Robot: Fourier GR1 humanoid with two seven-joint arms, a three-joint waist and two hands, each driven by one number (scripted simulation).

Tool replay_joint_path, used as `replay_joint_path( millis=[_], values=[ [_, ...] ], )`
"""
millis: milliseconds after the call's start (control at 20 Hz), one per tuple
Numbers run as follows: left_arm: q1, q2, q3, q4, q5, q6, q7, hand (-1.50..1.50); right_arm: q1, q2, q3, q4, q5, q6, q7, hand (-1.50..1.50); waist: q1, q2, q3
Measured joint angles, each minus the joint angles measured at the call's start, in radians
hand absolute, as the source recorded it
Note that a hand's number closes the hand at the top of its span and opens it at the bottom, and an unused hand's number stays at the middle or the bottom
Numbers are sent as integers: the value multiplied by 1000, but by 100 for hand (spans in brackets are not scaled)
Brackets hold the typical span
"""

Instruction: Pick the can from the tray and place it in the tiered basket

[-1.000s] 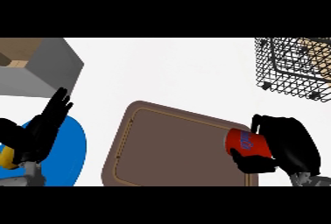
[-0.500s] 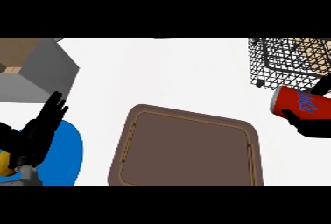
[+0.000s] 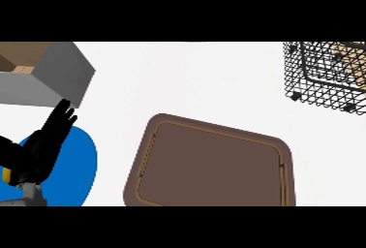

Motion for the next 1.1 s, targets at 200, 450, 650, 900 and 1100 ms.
replay_joint_path(
  millis=[200, 450, 650, 900, 1100],
  values=[
    [-23, 3, -19, -1, -2, -18, 12, 0, -36, -126, -101, 215, -94, 141, -186, 150, 40, 6, -5],
    [-73, -13, -45, 30, -25, -20, 13, 0, -170, -241, -87, 503, -84, 239, -348, 150, 81, 10, -9],
    [-93, -17, -46, 37, -28, -21, 30, 0, -312, -260, -17, 655, -31, 251, -386, 150, 94, 9, -11],
    [-84, -34, -55, 29, -45, -16, 30, 0, -463, -219, 70, 765, 45, 232, -383, 150, 95, 7, -12],
    [-81, -33, -47, 34, -48, -27, 25, 0, -553, -196, 115, 839, 100, 223, -356, 150, 90, 6, -13]
  ],
)
